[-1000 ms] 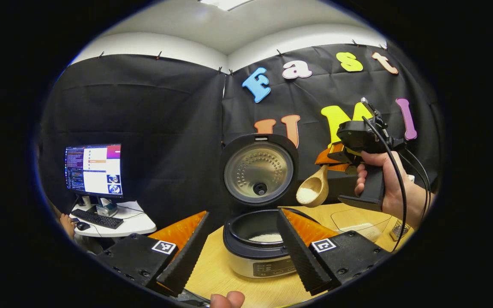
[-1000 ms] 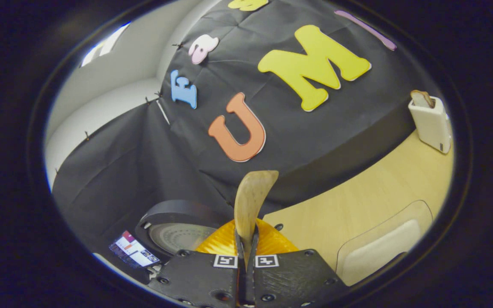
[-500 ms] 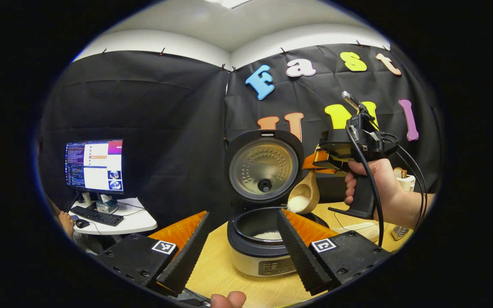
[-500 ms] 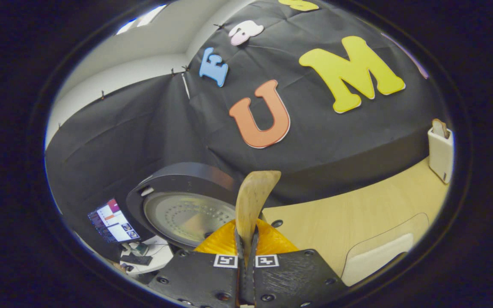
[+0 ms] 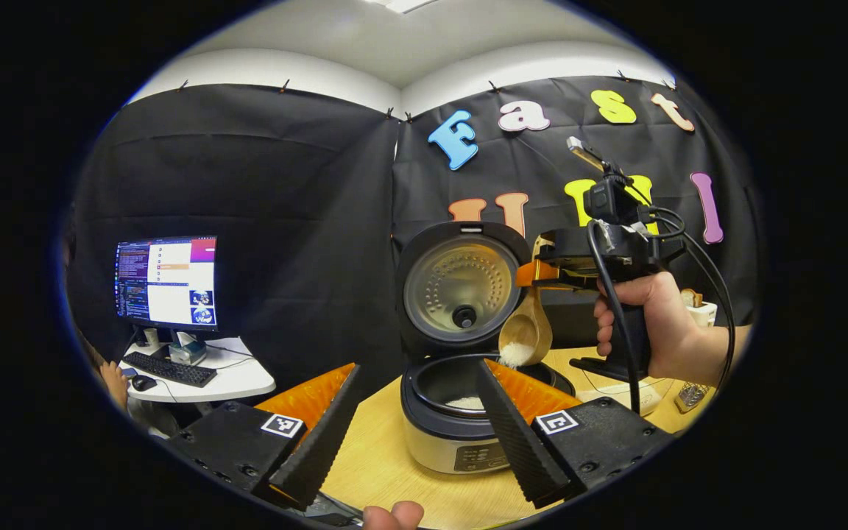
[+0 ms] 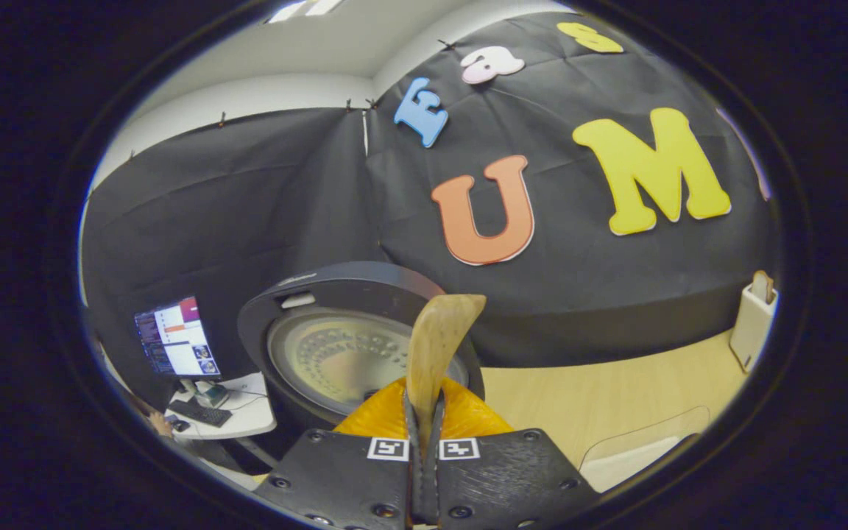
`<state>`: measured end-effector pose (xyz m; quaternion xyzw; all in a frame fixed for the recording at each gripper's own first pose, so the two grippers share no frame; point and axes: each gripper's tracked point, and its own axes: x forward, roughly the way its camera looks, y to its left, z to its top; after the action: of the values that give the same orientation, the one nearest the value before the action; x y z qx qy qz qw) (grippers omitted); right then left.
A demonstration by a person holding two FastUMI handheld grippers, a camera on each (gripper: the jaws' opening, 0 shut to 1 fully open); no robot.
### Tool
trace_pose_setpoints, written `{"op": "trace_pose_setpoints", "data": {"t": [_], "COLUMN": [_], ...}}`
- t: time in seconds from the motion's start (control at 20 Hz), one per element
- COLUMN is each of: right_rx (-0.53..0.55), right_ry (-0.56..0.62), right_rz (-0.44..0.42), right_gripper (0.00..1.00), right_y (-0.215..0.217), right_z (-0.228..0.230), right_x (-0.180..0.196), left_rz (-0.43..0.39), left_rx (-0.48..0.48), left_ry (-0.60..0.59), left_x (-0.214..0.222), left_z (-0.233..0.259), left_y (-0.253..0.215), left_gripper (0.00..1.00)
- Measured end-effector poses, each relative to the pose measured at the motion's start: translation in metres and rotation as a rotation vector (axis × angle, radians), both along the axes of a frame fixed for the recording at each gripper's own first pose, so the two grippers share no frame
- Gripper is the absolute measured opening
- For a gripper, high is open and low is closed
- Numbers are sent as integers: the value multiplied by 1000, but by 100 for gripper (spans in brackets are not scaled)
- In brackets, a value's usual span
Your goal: Close the left gripper, press the button to open the rice cooker; take a wooden spoon from the chopstick holder with the right hand, scoop a spoonful of rice and pour it into the rice cooker, then put the wooden spoon back into the chopstick holder.
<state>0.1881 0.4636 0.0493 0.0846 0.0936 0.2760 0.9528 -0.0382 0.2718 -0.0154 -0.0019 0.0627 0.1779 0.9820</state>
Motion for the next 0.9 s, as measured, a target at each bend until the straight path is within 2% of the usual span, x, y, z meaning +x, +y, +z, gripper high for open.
{"op": "trace_pose_setpoints", "data": {"t": [0.25, 0.55, 0.9], "right_rx": [-132, -261, -256], "right_ry": [-167, -266, -275], "right_rz": [37, 64, 65], "right_gripper": [0, 0, 0], "right_y": [18, 31, 25], "right_z": [15, 19, 26], "right_x": [-21, -31, -29], "left_rz": [24, 34, 35], "left_rx": [4, 0, 2], "left_ry": [-6, -9, -16], "left_x": [-6, -7, -7], "left_z": [1, 1, 5], "left_y": [9, 14, 12], "left_gripper": [99, 99, 99]}}
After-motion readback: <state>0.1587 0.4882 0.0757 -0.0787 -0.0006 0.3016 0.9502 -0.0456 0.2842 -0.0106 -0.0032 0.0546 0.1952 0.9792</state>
